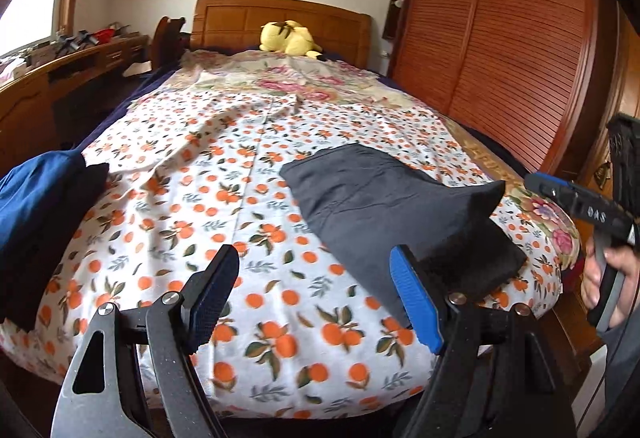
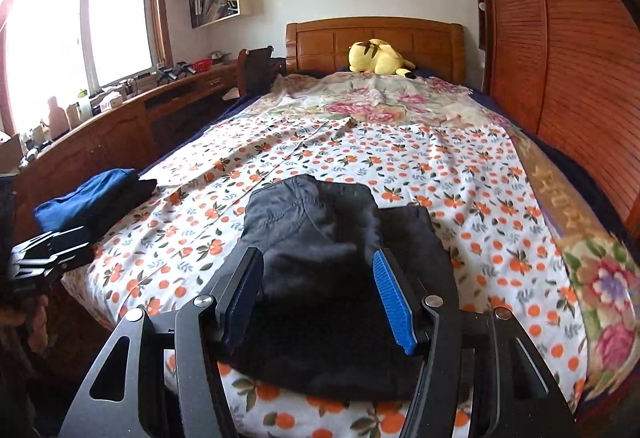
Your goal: Fold large clothes
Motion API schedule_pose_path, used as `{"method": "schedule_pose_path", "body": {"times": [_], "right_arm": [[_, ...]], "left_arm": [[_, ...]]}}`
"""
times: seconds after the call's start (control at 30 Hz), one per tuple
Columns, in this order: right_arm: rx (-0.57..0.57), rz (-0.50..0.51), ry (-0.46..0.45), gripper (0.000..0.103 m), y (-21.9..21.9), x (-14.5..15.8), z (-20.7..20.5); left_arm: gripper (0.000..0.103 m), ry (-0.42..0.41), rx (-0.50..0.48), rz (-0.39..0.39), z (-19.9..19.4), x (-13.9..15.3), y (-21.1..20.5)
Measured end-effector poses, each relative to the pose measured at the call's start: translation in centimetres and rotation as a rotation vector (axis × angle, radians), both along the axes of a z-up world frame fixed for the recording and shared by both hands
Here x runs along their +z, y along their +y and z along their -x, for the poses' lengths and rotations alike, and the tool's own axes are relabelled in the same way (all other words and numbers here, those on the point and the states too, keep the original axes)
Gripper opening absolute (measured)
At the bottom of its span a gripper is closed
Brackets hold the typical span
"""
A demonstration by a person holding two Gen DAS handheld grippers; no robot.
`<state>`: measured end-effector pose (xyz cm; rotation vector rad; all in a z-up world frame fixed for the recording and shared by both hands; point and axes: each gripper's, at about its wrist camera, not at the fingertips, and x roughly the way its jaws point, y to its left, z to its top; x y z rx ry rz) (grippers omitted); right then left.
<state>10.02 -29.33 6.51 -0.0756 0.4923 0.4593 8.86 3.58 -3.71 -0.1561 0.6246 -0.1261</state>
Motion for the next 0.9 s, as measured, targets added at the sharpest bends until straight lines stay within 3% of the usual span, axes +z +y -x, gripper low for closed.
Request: {"method": "schedule_pose_path", "body": {"times": [0.23,0.57,0.8,0.83,0.9], "right_arm": [[0.025,-0.012,0.034,0.059,2.1,-0.5,-2.5],[0.001,0.084,0.148,0.059,4.4,-3.6,-7.0],[0.020,0.017,0.243,0.065,3.8,-5.9,-9.5],[0.034,0.007,0.253,0.065,3.7,-6.1,-9.7],[0.072,-0.021,0.276,0.049,3.4,-6.4,-9.9]], "left_arm": [[0.078,0.006,0.002,-0.023,0.5,-0.4,1.0],[0.078,0.024,-0.012,-0.043,0.4,-1.3,1.6],[0.078,0.060,-0.044,-0.043,-0.9,-2.9,0.6],[0.078,0.068,-0.055,-0.041,-1.2,-3.2,0.2],[0.078,0.077,-0.075,-0.041,-1.6,-3.7,-0.4]]}}
